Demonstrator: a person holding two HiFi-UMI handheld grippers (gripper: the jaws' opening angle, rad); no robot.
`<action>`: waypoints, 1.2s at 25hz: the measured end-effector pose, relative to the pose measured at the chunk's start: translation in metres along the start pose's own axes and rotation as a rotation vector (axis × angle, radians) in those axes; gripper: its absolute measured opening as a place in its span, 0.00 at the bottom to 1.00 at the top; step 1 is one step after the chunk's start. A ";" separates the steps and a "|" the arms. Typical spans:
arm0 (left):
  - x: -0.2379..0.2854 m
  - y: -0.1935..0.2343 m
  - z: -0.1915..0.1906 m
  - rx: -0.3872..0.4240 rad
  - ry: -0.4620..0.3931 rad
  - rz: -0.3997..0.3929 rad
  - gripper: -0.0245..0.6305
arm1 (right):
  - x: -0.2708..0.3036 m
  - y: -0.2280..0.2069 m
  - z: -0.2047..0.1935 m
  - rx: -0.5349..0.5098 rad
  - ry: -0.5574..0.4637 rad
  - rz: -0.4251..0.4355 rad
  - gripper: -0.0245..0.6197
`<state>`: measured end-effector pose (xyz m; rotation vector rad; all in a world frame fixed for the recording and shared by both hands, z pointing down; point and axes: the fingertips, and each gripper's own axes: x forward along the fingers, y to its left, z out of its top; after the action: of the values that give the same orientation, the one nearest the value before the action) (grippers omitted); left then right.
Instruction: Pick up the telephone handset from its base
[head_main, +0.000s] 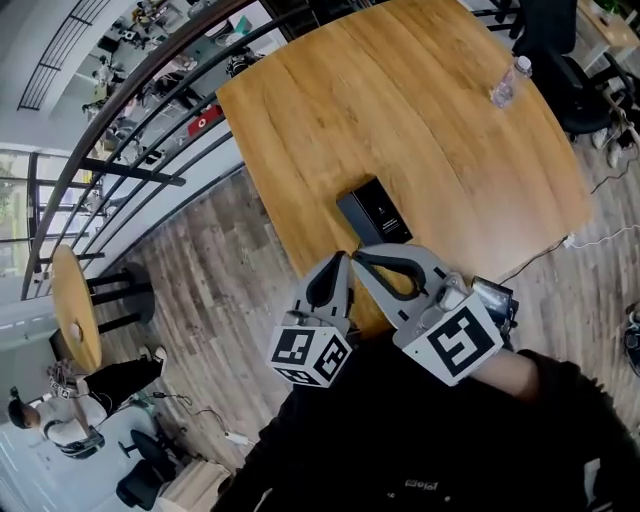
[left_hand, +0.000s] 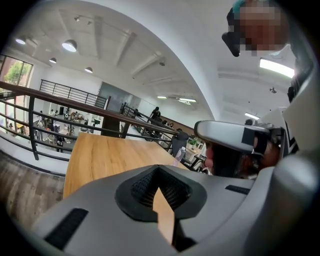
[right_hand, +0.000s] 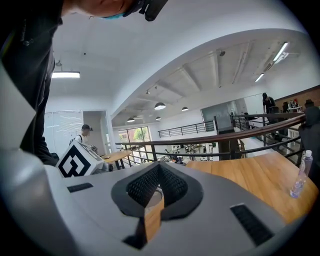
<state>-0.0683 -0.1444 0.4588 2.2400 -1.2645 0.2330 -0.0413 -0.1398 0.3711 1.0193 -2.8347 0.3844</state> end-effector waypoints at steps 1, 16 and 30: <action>0.001 0.003 -0.003 -0.001 0.012 0.004 0.04 | 0.001 0.001 0.000 0.004 -0.004 0.006 0.06; 0.051 0.045 -0.083 -0.099 0.156 -0.191 0.04 | -0.009 0.022 -0.023 0.045 0.075 0.224 0.06; 0.093 0.094 -0.180 -0.166 0.388 -0.185 0.24 | -0.034 0.030 -0.025 -0.009 0.108 0.213 0.07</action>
<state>-0.0753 -0.1530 0.6817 2.0291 -0.8363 0.4496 -0.0341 -0.0900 0.3834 0.6740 -2.8506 0.4312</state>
